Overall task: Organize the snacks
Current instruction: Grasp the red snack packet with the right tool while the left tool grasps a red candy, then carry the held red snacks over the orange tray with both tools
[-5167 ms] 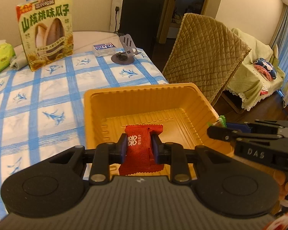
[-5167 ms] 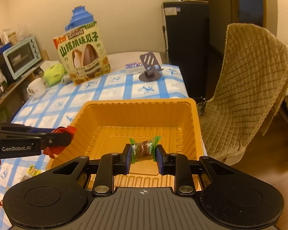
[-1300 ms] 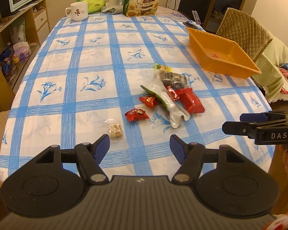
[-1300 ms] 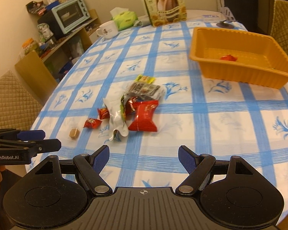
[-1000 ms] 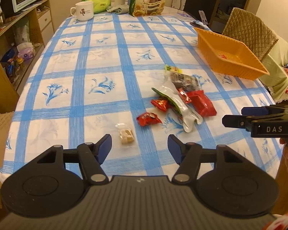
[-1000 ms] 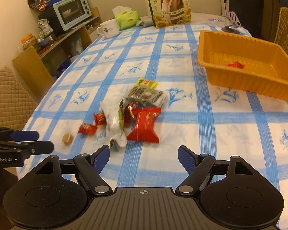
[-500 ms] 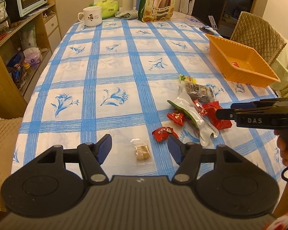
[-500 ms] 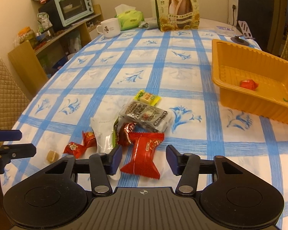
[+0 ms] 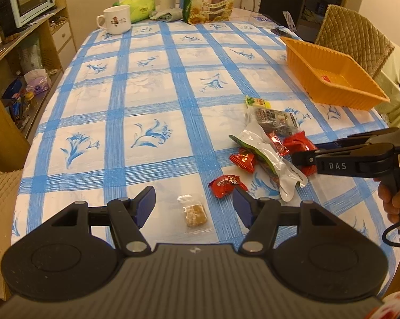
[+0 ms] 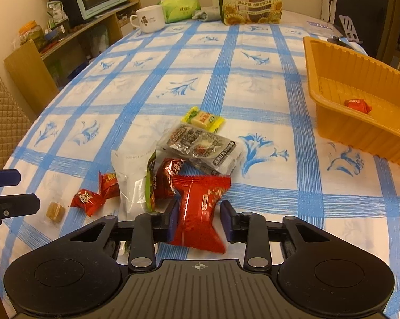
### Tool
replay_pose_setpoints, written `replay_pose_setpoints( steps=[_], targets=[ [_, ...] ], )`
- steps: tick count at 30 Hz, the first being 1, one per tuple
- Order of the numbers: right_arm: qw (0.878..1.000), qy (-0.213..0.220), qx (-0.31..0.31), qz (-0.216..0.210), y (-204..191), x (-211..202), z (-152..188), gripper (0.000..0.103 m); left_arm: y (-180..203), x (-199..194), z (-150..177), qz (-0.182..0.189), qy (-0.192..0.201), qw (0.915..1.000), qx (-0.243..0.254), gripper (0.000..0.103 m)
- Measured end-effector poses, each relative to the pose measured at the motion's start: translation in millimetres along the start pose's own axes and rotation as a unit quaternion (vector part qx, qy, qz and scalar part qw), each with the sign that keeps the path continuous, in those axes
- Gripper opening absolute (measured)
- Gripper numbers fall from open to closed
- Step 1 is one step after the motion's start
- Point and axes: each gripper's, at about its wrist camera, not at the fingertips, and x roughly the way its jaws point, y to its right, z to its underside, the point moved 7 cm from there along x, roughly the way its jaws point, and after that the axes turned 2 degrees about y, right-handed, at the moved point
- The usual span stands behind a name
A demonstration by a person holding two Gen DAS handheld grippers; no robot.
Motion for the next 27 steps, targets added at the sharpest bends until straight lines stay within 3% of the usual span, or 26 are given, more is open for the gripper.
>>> replay_pose_setpoints(
  steps=[5, 13, 27],
  targets=[
    [1.0, 0.006, -0.002, 0.003, 5.8, -5.3, 0.8, 0.026, 9.7, 10.0, -0.7, 0.01, -0.005, 0.9996, 0.025, 0.06],
    [0.999, 0.019, 0.046, 0.016, 34.8, -27.9, 1.2, 0.026, 21.6, 34.4, -1.4, 0.012, -0.017, 0.9955, 0.093, 0.053],
    [0.99, 0.035, 0.123, 0.065, 81.3, -67.1, 18.1, 0.026, 34.6, 62.2, -5.9, 0.051, -0.038, 0.9894, 0.13, 0.033]
  ],
)
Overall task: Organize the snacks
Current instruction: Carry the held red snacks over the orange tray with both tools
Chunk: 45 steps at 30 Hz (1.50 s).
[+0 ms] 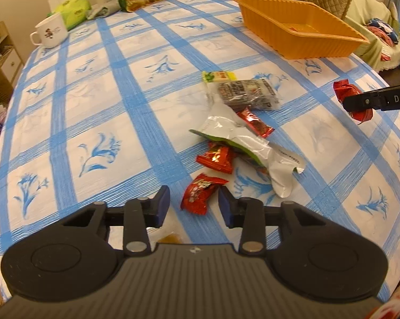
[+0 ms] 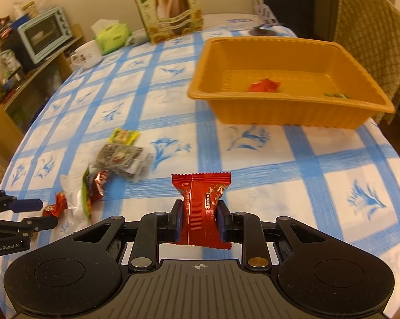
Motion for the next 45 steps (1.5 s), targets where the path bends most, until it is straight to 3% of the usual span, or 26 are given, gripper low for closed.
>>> replay_pose_setpoints(
  steps=[7, 15, 25, 36, 45],
  targets=[
    [1.0, 0.004, 0.014, 0.015, 8.8, -11.2, 4.9, 0.026, 6.1, 4.2, -2.8, 0.019, -0.002, 0.9998, -0.005, 0.019],
    [0.999, 0.015, 0.019, 0.022, 8.3, -25.5, 7.5, 0.026, 0.7, -6.8, -2.3, 0.026, 0.008, 0.9991, -0.032, 0.017],
    [0.999, 0.032, 0.019, 0.022, -3.6, -48.7, 9.5, 0.026, -0.2, -50.8, -11.8, 0.043, 0.047, 0.9965, -0.053, 0.017],
    [0.998, 0.054, 0.01, 0.014, -1.5, -81.9, 2.2, 0.026, 22.9, -87.8, -49.4, 0.054, 0.098, 0.9924, -0.051, 0.017],
    [0.997, 0.075, -0.001, -0.002, 35.2, -91.8, -33.9, 0.026, 64.0, -88.3, -102.3, 0.051, 0.126, 0.9894, -0.05, 0.017]
  ],
)
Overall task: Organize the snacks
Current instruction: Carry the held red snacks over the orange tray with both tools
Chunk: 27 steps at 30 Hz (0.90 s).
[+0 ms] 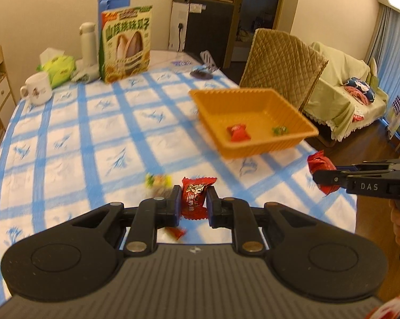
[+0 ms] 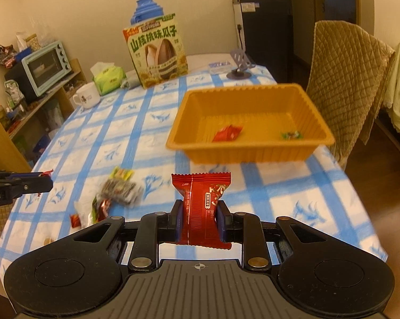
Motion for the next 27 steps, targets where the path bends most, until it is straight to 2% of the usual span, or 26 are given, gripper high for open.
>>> replay_pose_setpoints(
  steps=[16, 21, 27],
  targets=[
    [0.998, 0.041, -0.025, -0.03, 88.4, 36.5, -108.3, 0.026, 84.5, 102.5, -97.1, -0.016, 0.015, 0.9998, -0.002, 0.017],
    [0.998, 0.042, -0.029, -0.036, 107.3, 58.4, -132.1, 0.026, 90.2, 136.8, -121.5, -0.033, 0.01, 0.9994, 0.004, 0.017],
    [0.998, 0.03, -0.03, -0.04, 120.7, 88.9, -148.3, 0.026, 81.2, 175.1, -134.6, -0.051, -0.007, 0.9986, -0.013, 0.017]
  ],
)
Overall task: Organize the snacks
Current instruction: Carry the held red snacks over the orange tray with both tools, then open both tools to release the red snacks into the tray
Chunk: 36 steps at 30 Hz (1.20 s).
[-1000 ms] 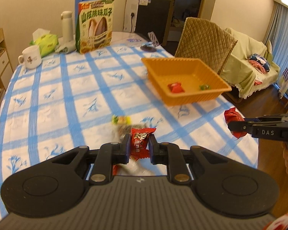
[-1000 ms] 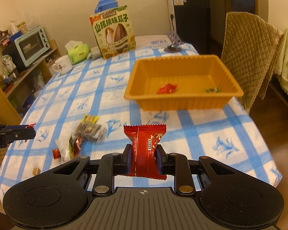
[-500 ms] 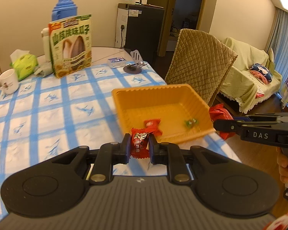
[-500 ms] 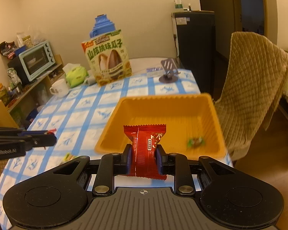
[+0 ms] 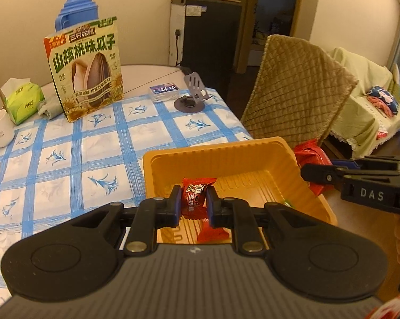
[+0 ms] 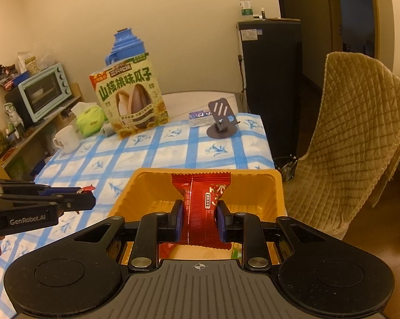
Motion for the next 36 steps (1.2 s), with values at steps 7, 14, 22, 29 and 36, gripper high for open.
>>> replay_pose_setpoints(
  steps=[7, 14, 22, 29, 36],
  targets=[
    [0.999, -0.036, 0.012, -0.001, 14.1, 40.8, 5.5, 0.026, -1.2, 40.1, -6.0, -0.018, -0.024, 0.9996, -0.002, 0.017],
    [0.998, -0.06, 0.024, -0.001, 23.4, 65.7, 13.1, 0.026, -0.2, 75.8, -3.6, -0.026, -0.05, 0.9984, -0.006, 0.017],
    [0.997, -0.067, 0.033, 0.0, 33.8, 76.2, 13.3, 0.026, 2.1, 100.1, -1.1, -0.032, -0.068, 0.9972, -0.001, 0.018],
    [0.997, -0.067, 0.038, -0.001, 39.5, 79.6, 11.9, 0.026, 3.3, 105.9, 0.0, -0.03, -0.069, 0.9972, -0.002, 0.026],
    [0.997, -0.067, 0.038, -0.003, 41.4, 81.5, 10.8, 0.026, 1.0, 102.0, -3.2, -0.03, -0.063, 0.9975, -0.005, 0.033]
  ],
)
